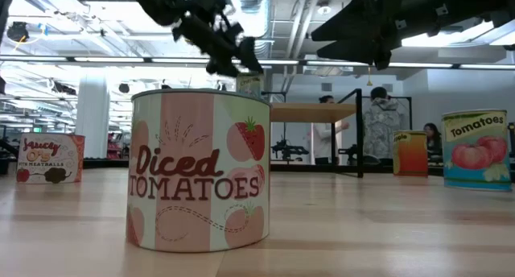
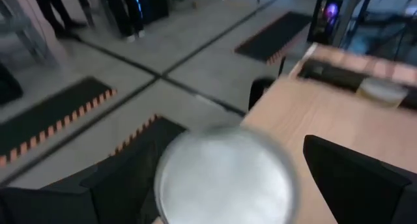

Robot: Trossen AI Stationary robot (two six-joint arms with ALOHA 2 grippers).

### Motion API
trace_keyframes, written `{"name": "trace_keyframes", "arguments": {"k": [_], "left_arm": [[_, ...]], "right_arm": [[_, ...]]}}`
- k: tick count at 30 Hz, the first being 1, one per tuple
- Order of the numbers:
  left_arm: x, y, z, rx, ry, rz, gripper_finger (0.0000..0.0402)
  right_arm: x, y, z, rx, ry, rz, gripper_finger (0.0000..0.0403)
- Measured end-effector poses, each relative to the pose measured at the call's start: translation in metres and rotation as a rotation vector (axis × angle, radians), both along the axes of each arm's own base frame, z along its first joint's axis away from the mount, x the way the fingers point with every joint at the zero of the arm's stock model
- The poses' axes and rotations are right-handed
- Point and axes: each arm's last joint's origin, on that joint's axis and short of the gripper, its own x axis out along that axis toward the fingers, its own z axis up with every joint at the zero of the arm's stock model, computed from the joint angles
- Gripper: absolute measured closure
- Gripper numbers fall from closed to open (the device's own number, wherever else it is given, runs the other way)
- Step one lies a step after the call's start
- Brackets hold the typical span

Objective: Pick and place cans onto a shelf
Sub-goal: Put the canned cherries on the shelf, then put the canned pineapple on the shelf

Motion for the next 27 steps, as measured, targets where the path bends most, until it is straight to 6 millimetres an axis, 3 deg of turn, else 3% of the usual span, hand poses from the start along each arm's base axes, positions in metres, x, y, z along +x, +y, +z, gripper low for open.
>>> {"name": "trace_keyframes", "arguments": {"k": [4, 8, 15, 19, 23, 27], "left_arm": [[-0.015, -0.023, 0.027, 0.029, 0.000, -0.032, 0.0026], [-0.029, -0.062, 0.029, 0.056, 0.009, -0.069, 0.0026], [-0.061, -0.154, -0.016, 0.067, -0.164, -0.198, 0.0026], [-0.078, -0.203, -0.044, 0.049, -0.254, -0.270, 0.0026], [-0.089, -0.236, -0.069, 0.037, -0.229, -0.286, 0.0027], [-0.094, -0.255, -0.088, 0.039, -0.176, -0.241, 0.0027]], "right_arm": [[-0.001, -0.001, -0.002, -0.004, 0.011, -0.041, 0.0147], [-0.008, -0.001, 0.002, -0.005, 0.025, -0.088, 0.0147], [-0.042, -0.005, 0.023, 0.001, 0.044, -0.210, 0.0147], [-0.062, -0.022, 0.029, 0.038, 0.060, -0.322, 0.0147], [-0.076, -0.046, 0.033, 0.156, 0.080, -0.359, 0.0147], [-0.088, -0.066, 0.030, 0.232, 0.139, -0.424, 0.0147]]}}
